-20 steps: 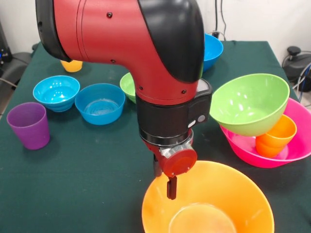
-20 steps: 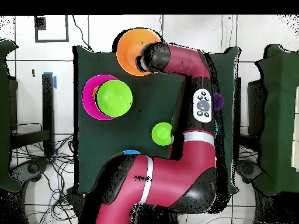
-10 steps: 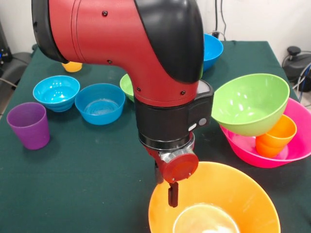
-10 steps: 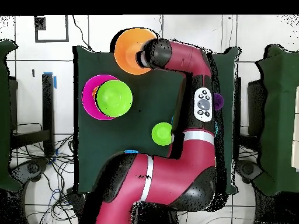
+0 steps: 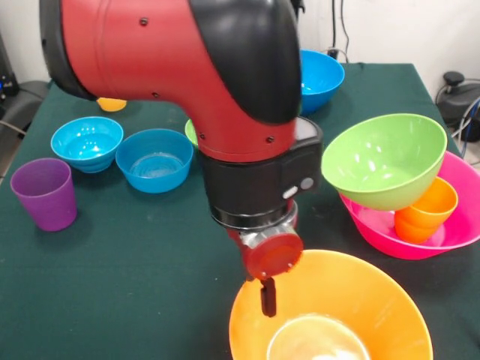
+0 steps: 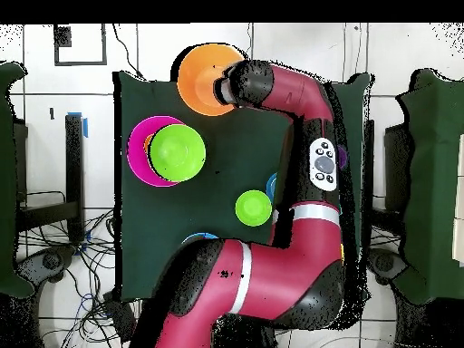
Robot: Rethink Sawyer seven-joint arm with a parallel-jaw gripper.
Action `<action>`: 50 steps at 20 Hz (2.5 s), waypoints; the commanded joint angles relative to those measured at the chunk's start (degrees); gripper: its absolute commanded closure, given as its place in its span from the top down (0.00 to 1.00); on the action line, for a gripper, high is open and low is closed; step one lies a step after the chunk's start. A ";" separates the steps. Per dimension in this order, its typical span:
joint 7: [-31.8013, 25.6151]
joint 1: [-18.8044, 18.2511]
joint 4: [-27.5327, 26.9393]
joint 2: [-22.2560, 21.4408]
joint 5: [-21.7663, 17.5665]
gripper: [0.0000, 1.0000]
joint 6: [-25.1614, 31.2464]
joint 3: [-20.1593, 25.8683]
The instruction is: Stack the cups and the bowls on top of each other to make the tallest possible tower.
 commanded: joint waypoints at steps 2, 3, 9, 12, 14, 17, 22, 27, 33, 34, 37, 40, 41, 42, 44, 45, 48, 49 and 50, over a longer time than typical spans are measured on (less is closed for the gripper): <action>-23.05 -5.26 12.16 -5.64 -1.04 1.00 3.00 8.50; -23.39 -5.66 12.53 -5.91 -1.32 1.00 3.18 8.85; -24.72 -7.08 13.54 -5.71 -2.52 1.00 2.12 10.17; -24.81 -7.43 14.46 -5.82 -2.36 1.00 1.68 10.48; -24.38 -7.36 15.34 -5.91 -1.88 1.00 0.81 10.90; -22.68 -6.81 17.00 -6.44 -1.01 1.00 -0.93 11.65; -22.15 -7.75 22.64 -8.87 0.40 1.00 -3.60 14.40; -27.23 -14.64 36.58 -12.24 -1.69 1.00 -15.96 23.02; -25.08 -17.44 40.62 -11.54 -4.97 1.00 -19.19 27.45; -25.14 -17.65 40.42 -10.81 -5.53 1.00 -19.61 27.97; -25.21 -18.39 39.89 -9.12 -6.71 1.00 -19.91 29.36; -23.55 -18.35 39.98 -9.53 -7.77 1.00 -19.62 28.98; -23.04 -18.33 39.86 -9.55 -8.29 1.00 -19.81 28.72; -22.85 -18.40 39.61 -9.41 -8.72 1.00 -19.72 28.74; -22.69 -18.33 38.43 -9.12 -9.60 1.00 -19.13 27.98; -22.48 -18.26 38.01 -9.11 -10.00 1.00 -18.92 27.53; -20.21 -17.59 37.55 -10.76 -11.16 1.00 -18.01 24.75; -18.95 -17.03 37.13 -11.71 -11.60 1.00 -17.27 22.89; -18.07 -16.70 36.88 -12.22 -11.84 1.00 -16.62 21.84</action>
